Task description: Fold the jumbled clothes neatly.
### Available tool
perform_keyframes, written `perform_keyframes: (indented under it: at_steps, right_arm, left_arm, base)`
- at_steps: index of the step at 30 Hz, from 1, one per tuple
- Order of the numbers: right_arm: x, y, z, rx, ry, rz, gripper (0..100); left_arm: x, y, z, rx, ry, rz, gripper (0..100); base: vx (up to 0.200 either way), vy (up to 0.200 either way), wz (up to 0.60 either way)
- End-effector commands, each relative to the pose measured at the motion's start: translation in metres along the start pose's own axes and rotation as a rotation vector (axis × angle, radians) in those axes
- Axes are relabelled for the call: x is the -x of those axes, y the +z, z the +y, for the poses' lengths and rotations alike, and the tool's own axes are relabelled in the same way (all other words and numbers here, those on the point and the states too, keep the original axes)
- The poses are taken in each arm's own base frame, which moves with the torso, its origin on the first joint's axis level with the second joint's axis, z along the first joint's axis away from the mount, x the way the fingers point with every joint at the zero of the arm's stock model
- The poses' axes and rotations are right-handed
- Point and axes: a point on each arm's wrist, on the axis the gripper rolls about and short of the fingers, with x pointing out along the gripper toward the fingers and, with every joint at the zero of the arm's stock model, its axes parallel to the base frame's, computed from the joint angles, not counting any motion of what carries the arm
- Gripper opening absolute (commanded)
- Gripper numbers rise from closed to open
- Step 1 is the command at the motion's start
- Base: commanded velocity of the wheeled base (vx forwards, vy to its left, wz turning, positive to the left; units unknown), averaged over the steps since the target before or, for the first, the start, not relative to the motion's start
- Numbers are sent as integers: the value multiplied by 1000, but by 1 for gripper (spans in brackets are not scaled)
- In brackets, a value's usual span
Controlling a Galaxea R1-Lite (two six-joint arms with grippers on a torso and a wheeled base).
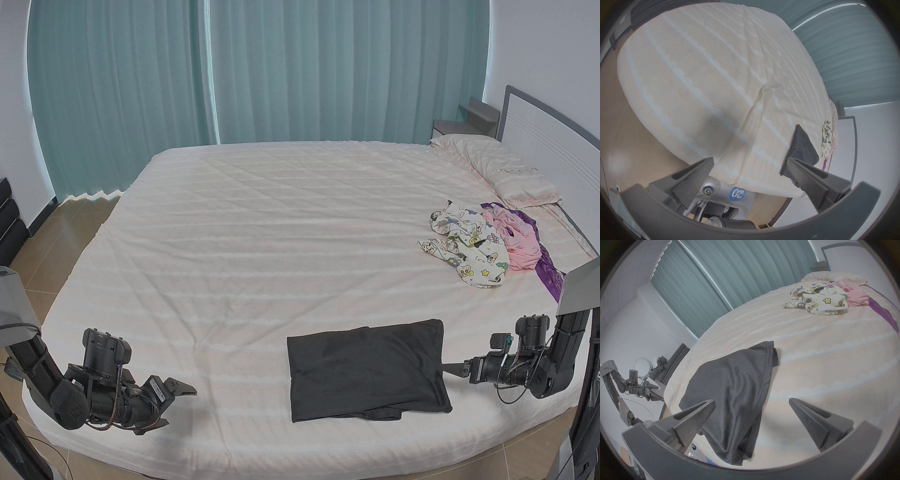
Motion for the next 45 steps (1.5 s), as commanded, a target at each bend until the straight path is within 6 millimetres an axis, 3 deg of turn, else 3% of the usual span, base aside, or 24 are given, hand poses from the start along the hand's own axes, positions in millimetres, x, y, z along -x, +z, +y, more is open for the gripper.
perform_keyframes:
  at_steps: [1, 12, 17, 22, 27, 28, 32, 38, 45]
  right_arm:
    - [-3, -1, -1, -2, 1, 6, 100]
    - [-6, -1, 2, -3, 13, 9, 100]
    - [-20, 3, 23, -129, 69, 19, 100]
    - [-39, -7, 52, -163, 26, 55, 100]
    - [-51, -19, 68, -127, 52, 87, 100]
    - [-56, -25, 73, -117, 68, 86, 100]
    - [-67, -34, 73, -99, 29, 48, 100]
    - [-78, -45, 73, -78, 25, 22, 100]
    - [-88, -44, 80, -83, 57, 6, 100]
  left_arm:
    - [-1, 0, 0, -1, 4, 3, 100]
    - [-2, -1, 1, -1, 8, 4, 100]
    - [-3, -3, -2, -21, 17, -6, 100]
    - [-11, -17, -22, -125, -26, -40, 100]
    - [-35, -28, -38, -200, 18, -97, 100]
    - [-53, -29, -45, -224, 48, -138, 100]
    - [-75, -29, -54, -308, 59, -140, 100]
    - [-113, -46, -68, -467, 49, -93, 100]
    - [-127, -45, -73, -531, 14, -113, 100]
  base:
    - [0, -200, 0]
    - [0, -127, 0]
    - [0, 0, 0]
    - [0, 0, 0]
    - [0, 0, 0]
    - [0, 0, 0]
    - [0, 0, 0]
    - [0, 0, 0]
    - [0, 0, 0]
